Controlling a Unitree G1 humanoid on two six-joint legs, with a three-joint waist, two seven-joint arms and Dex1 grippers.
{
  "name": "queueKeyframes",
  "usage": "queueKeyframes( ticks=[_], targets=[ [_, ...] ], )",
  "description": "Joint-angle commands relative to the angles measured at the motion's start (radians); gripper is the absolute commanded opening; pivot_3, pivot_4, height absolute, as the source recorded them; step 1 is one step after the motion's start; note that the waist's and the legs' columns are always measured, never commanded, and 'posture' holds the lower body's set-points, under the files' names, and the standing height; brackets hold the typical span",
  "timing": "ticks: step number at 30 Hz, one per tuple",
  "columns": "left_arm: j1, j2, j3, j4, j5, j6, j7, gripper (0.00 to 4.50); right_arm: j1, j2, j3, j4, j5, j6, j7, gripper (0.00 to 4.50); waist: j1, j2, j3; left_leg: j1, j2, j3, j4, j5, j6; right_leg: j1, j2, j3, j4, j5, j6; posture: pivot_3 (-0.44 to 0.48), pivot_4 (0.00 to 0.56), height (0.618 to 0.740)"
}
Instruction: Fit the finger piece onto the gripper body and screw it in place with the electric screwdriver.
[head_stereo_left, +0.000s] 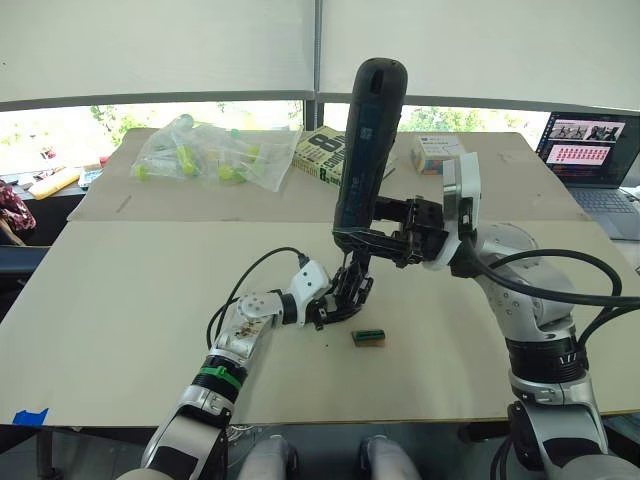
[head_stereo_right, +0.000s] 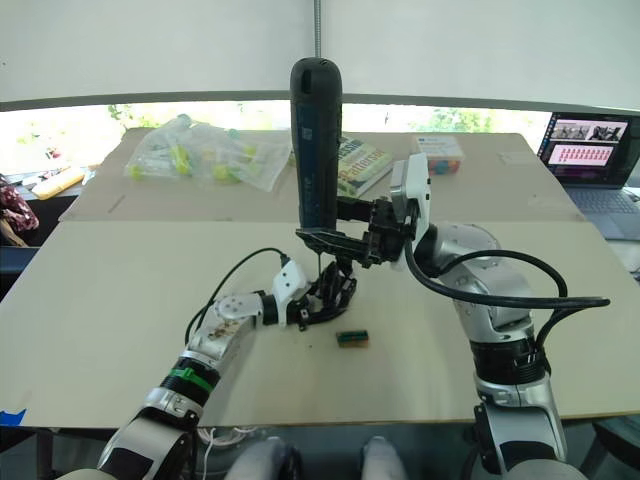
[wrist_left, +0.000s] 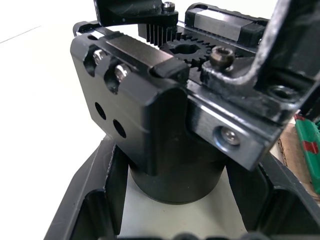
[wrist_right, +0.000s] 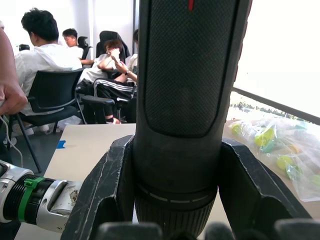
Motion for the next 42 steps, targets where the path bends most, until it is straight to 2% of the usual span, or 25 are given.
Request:
queueKeyframes(
  ticks=[1,42],
  targets=[
    [0.029,0.001,-0.027,0.011,0.010,0.030,-0.013,2.30,-0.013,0.007,-0.011,-0.037,0.003,-0.044,0.007,1.95,0.000,0.000,0.000,0.000,0.000,0.000,0.000,0.000,0.000,0.000,0.000,0.000,0.000,0.000,0.000,0.000,0.150,0.740],
    [0.034,0.002,-0.026,0.008,0.009,0.038,-0.010,2.30,0.004,0.007,0.002,-0.030,-0.039,-0.053,0.017,1.95,-0.001,0.000,0.000,0.000,0.000,0.000,0.000,0.000,0.000,0.000,0.000,0.000,0.000,0.000,0.000,0.000,0.150,0.740]
  ],
)
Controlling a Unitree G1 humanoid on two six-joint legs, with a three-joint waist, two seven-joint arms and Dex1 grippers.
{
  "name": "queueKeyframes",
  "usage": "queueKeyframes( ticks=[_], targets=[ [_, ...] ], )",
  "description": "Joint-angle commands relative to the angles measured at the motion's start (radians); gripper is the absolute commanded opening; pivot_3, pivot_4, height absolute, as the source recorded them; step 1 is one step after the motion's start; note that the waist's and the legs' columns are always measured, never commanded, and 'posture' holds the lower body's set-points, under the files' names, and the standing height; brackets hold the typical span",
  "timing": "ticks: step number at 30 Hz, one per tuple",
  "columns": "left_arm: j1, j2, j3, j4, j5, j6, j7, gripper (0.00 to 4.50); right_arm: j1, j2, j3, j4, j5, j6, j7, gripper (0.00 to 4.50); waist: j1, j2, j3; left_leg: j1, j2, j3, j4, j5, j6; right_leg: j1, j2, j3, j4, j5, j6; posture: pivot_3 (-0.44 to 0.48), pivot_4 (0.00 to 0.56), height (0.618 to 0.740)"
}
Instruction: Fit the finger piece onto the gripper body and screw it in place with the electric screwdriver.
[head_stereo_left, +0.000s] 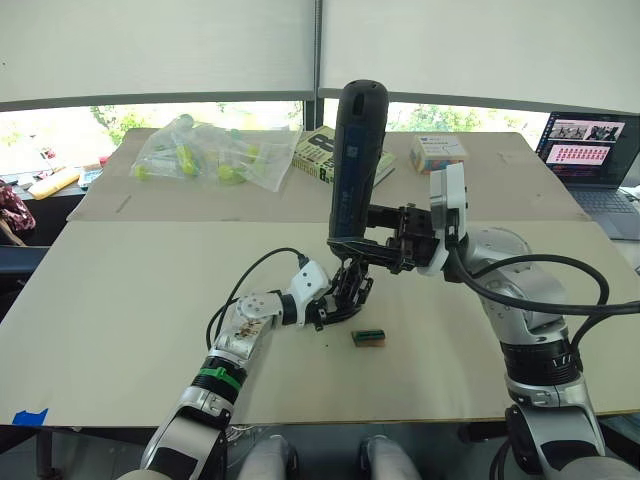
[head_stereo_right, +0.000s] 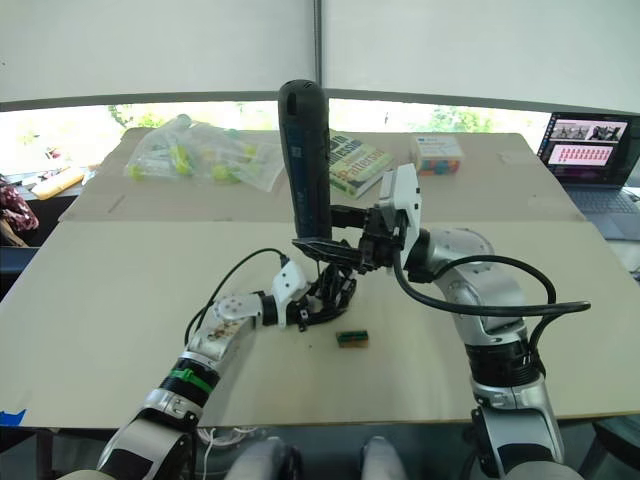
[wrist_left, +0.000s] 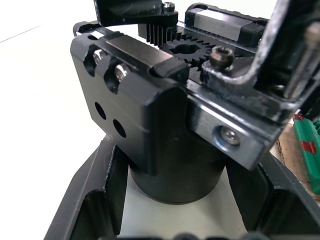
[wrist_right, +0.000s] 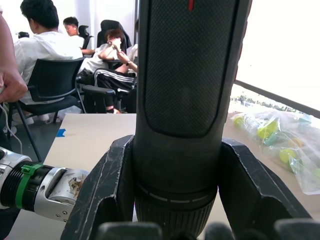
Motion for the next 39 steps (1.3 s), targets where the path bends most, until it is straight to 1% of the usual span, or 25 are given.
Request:
queueKeyframes(
  ticks=[1,11,17,21,24,26,33,39],
  targets=[
    [0.028,0.001,-0.026,0.018,0.010,0.033,-0.011,2.30,-0.007,-0.003,-0.021,-0.032,0.009,-0.031,-0.002,1.95,0.000,0.000,0.000,0.000,0.000,0.000,0.000,0.000,0.000,0.000,0.000,0.000,0.000,0.000,0.000,0.000,0.150,0.740],
    [0.031,0.003,-0.026,0.018,0.011,0.032,-0.010,2.30,0.041,0.012,-0.007,-0.012,-0.031,-0.094,0.001,1.95,0.000,0.000,0.000,0.000,0.000,0.000,0.000,0.000,0.000,0.000,0.000,0.000,0.000,0.000,0.000,0.000,0.150,0.740],
    [0.030,0.003,-0.028,0.021,0.011,0.030,-0.012,2.30,0.061,0.024,-0.008,-0.010,-0.023,-0.078,-0.023,1.95,0.000,0.000,0.000,0.000,0.000,0.000,0.000,0.000,0.000,0.000,0.000,0.000,0.000,0.000,0.000,0.000,0.150,0.740],
    [0.026,0.004,-0.028,0.026,0.012,0.027,-0.013,2.30,0.072,0.043,-0.020,-0.012,0.021,0.016,-0.091,1.95,0.000,0.000,0.000,0.001,0.000,0.000,0.000,0.000,0.000,0.001,0.000,0.000,0.000,0.000,0.000,0.000,0.150,0.740],
    [0.024,0.005,-0.028,0.027,0.012,0.027,-0.014,2.30,0.074,0.030,-0.013,-0.016,0.040,0.092,-0.128,1.95,0.000,0.000,0.000,0.002,0.000,0.000,0.000,0.000,0.000,0.002,0.000,0.000,0.000,0.000,0.000,0.000,0.150,0.740],
    [0.023,0.006,-0.027,0.028,0.012,0.027,-0.013,2.30,0.072,0.025,-0.001,-0.014,0.028,0.109,-0.145,1.95,0.000,0.001,0.000,0.003,0.000,0.000,-0.001,0.000,0.000,0.002,0.000,0.000,0.000,0.000,0.000,0.000,0.150,0.740],
    [0.022,0.005,-0.026,0.030,0.011,0.028,-0.011,2.30,0.083,0.011,0.036,0.000,-0.042,0.052,-0.142,1.95,-0.001,0.001,-0.001,0.006,0.000,0.000,-0.002,0.000,0.000,0.004,0.000,0.000,0.000,0.000,0.000,0.000,0.150,0.740],
    [0.021,0.003,-0.025,0.031,0.011,0.029,-0.008,2.30,0.123,-0.005,0.072,0.006,-0.091,-0.025,-0.116,1.95,-0.001,0.001,-0.004,0.008,0.000,0.001,-0.003,0.000,0.000,0.005,0.000,0.000,0.000,0.000,0.000,0.000,0.150,0.740]
  ],
)
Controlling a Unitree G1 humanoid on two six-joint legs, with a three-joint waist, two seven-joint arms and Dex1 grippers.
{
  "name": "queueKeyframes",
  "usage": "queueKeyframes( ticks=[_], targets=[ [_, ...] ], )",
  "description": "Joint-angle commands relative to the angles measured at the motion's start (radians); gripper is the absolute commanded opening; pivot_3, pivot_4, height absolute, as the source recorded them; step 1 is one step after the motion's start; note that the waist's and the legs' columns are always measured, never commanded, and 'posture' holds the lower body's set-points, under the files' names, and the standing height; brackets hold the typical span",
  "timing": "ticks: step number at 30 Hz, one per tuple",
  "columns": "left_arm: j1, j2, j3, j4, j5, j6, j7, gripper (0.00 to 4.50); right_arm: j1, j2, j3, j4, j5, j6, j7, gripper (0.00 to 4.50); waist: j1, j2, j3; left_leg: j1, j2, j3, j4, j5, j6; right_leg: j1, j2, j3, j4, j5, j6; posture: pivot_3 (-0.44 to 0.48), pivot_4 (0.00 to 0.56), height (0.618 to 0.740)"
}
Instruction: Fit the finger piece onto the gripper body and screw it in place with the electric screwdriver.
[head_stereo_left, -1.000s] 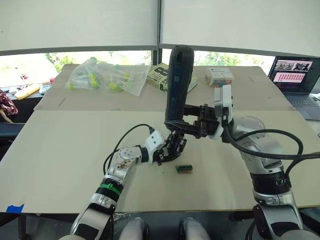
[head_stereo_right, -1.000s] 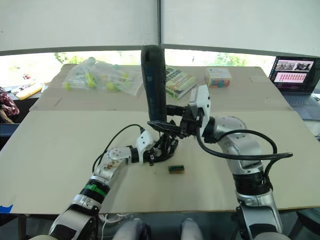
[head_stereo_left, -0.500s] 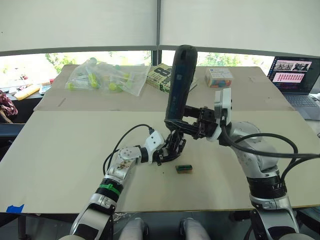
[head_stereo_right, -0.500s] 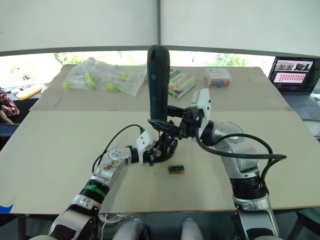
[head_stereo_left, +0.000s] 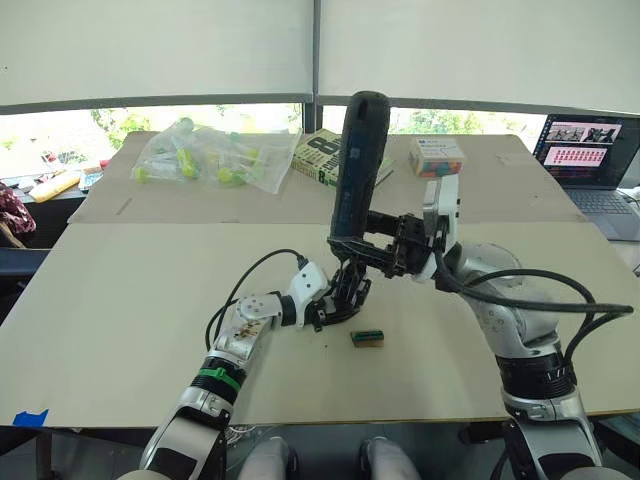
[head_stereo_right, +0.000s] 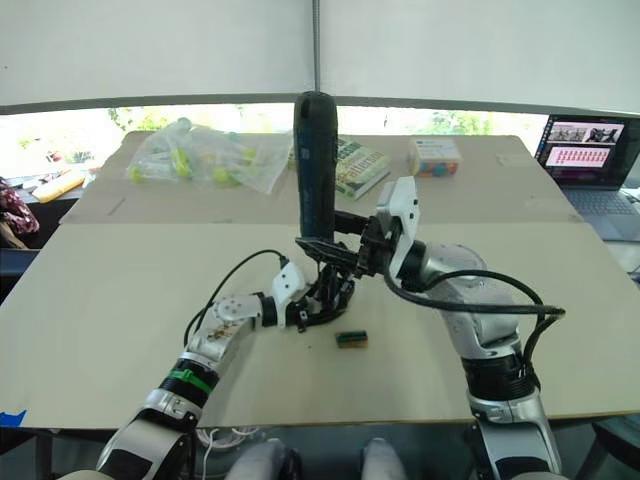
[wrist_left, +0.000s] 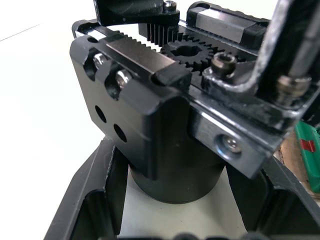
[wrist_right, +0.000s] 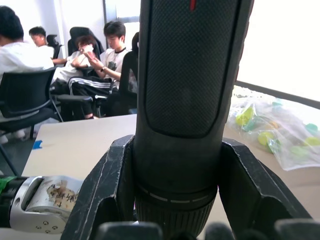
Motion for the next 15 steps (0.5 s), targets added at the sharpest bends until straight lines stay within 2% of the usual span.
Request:
queueKeyframes(
  ticks=[1,15],
  targets=[
    [0.019,0.000,-0.022,0.021,0.010,0.029,-0.012,2.30,0.047,-0.025,0.042,0.033,-0.077,-0.020,0.010,1.95,0.000,0.000,-0.001,0.000,0.000,0.000,0.000,0.000,0.000,0.000,0.000,0.000,0.000,0.000,0.000,0.000,0.150,0.740],
    [0.015,0.002,-0.022,0.028,0.009,0.028,-0.014,2.30,0.076,-0.020,0.076,0.050,-0.105,-0.064,-0.008,1.95,-0.002,-0.002,-0.018,0.002,0.000,0.000,-0.002,0.000,0.000,0.001,0.000,0.000,0.000,-0.001,-0.001,0.000,0.150,0.740]
  ],
)
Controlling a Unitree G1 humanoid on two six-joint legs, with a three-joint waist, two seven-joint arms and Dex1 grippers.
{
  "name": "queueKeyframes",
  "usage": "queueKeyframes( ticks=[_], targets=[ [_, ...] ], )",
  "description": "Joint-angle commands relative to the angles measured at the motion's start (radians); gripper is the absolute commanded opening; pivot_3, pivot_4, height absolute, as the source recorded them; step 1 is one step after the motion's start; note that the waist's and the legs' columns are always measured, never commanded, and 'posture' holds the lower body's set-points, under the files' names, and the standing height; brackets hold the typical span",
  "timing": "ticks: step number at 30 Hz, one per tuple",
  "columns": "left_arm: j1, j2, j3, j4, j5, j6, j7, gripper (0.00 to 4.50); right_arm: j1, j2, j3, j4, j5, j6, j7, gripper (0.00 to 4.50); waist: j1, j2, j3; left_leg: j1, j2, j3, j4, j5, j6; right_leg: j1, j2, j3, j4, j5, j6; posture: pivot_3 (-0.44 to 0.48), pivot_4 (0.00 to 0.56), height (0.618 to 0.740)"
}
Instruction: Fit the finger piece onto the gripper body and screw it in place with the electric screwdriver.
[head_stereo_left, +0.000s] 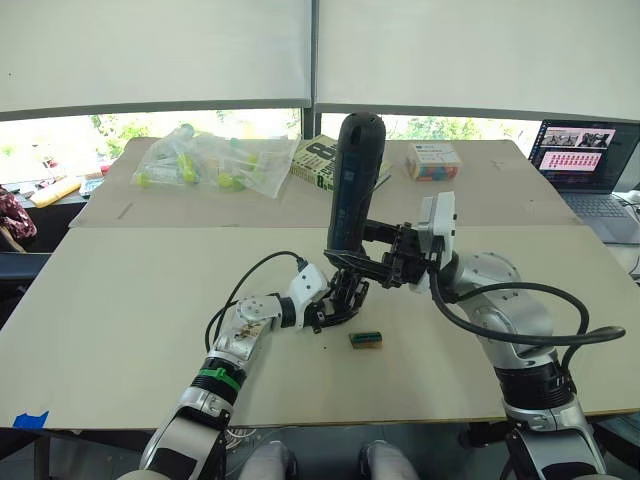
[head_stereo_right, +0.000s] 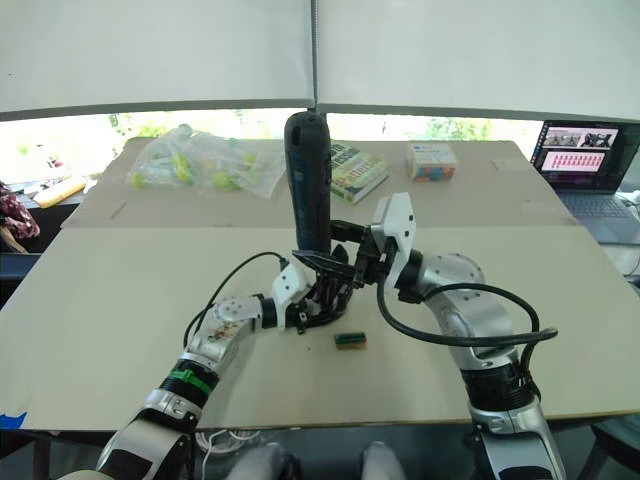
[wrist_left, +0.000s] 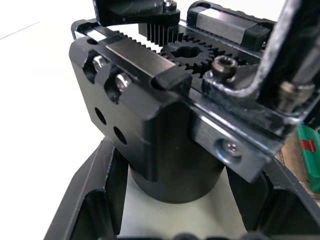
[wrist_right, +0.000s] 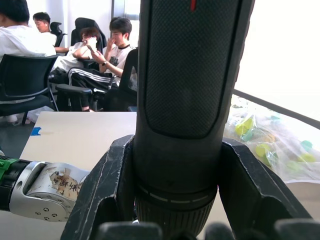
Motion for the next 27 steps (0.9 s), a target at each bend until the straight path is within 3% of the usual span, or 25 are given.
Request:
queueKeyframes(
  ticks=[1,14,27],
  targets=[
    [0.015,0.002,-0.021,0.014,0.009,0.018,-0.018,2.30,0.036,-0.016,0.044,0.054,-0.067,0.028,-0.007,1.95,0.000,-0.001,-0.001,0.000,0.000,0.000,0.000,0.000,0.000,0.000,0.000,0.000,0.000,0.000,0.000,0.000,0.150,0.740],
    [0.021,0.003,-0.023,0.012,0.009,0.020,-0.017,2.30,0.030,-0.016,0.075,0.024,-0.066,0.028,0.013,1.95,0.000,-0.001,-0.002,0.000,0.000,0.000,-0.001,0.000,0.000,0.000,-0.001,0.000,0.000,-0.001,-0.001,0.000,0.150,0.740],
    [0.023,0.006,-0.022,0.012,0.011,0.020,-0.013,2.30,-0.028,-0.006,0.006,0.022,0.012,0.052,0.028,1.95,0.000,-0.001,-0.002,0.000,0.000,0.000,-0.001,0.000,0.000,-0.001,-0.001,0.000,-0.001,-0.001,-0.001,0.000,0.150,0.740]
  ],
)
